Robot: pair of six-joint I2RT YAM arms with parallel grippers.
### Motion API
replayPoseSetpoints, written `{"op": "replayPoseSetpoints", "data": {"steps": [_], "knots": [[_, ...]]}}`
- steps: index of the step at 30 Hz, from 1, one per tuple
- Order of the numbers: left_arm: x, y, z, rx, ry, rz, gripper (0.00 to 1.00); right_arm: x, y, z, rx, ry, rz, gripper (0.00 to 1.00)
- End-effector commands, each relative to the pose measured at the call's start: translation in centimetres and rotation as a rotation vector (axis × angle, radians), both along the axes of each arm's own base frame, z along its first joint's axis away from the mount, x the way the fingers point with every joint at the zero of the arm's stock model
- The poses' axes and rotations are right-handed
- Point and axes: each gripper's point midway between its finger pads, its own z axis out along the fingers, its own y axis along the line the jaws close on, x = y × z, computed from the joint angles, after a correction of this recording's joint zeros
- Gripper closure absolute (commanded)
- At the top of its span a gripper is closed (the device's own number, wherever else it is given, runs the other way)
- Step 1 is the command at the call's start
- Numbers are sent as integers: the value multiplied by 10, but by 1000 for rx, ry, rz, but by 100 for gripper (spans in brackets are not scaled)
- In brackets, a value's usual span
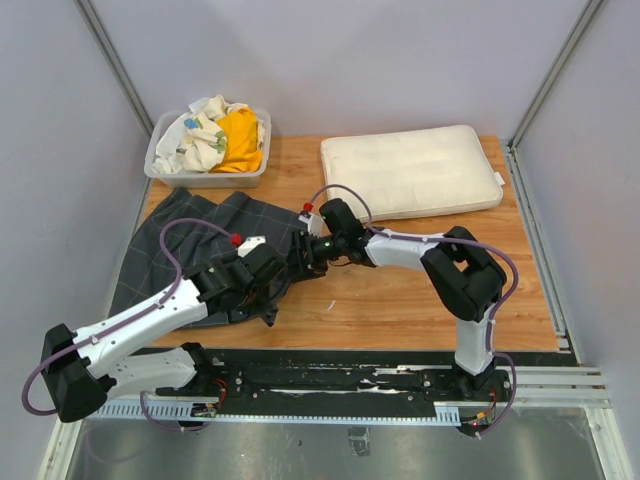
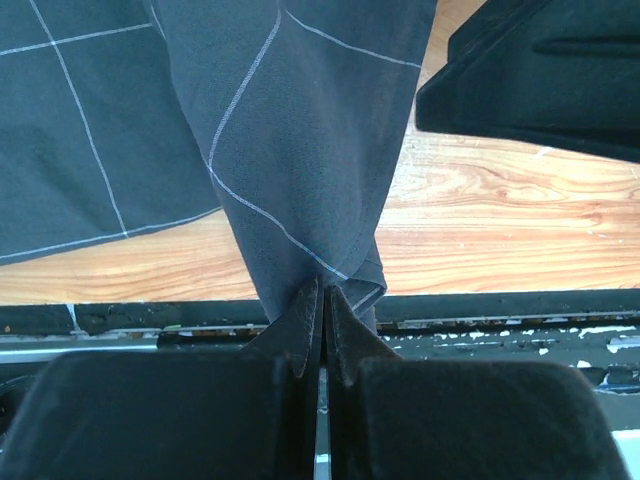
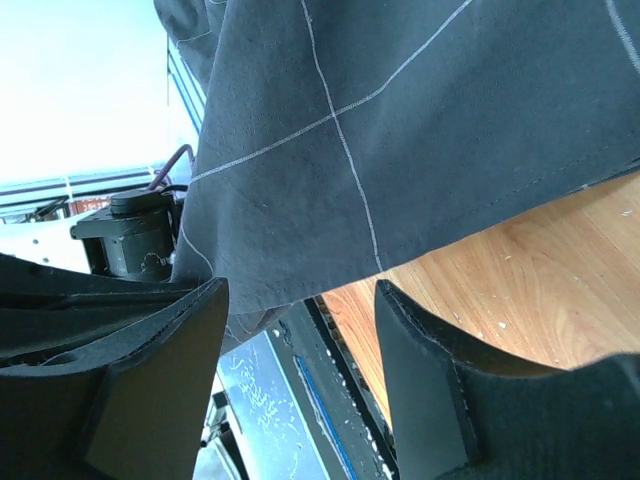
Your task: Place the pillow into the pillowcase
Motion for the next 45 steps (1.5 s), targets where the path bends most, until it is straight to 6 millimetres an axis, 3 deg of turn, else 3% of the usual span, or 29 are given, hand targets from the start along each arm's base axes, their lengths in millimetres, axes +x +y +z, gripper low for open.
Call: {"op": "replayPoseSetpoints", "data": {"steps": [1, 11, 16, 23, 29, 33, 36, 43, 45], "knots": [[6, -1, 13, -10, -39, 19, 100, -15, 8, -11, -3, 47, 35, 39], [7, 0, 21, -20, -54, 33, 100, -30, 0, -26, -27, 97, 29, 33], [6, 1, 21, -19, -50, 29, 100, -17, 12, -33, -7, 103, 1, 33], [3, 2, 20, -27, -49, 31, 100, 5, 32, -25, 17, 69, -14, 32], [1, 4, 17, -33, -43, 34, 100, 22, 31, -19, 7, 36, -43, 48], [1, 2, 14, -47, -47, 31, 100, 36, 24, -11, -19, -15, -53, 82], [2, -1, 11, -48, -48, 27, 100, 45, 13, -7, -73, -55, -62, 98], [5, -11, 2, -82, -49, 10, 100, 73, -23, 22, -191, -221, -122, 99], [7, -15, 1, -104, -57, 2, 94, 78, -28, 28, -214, -254, -127, 99]]}}
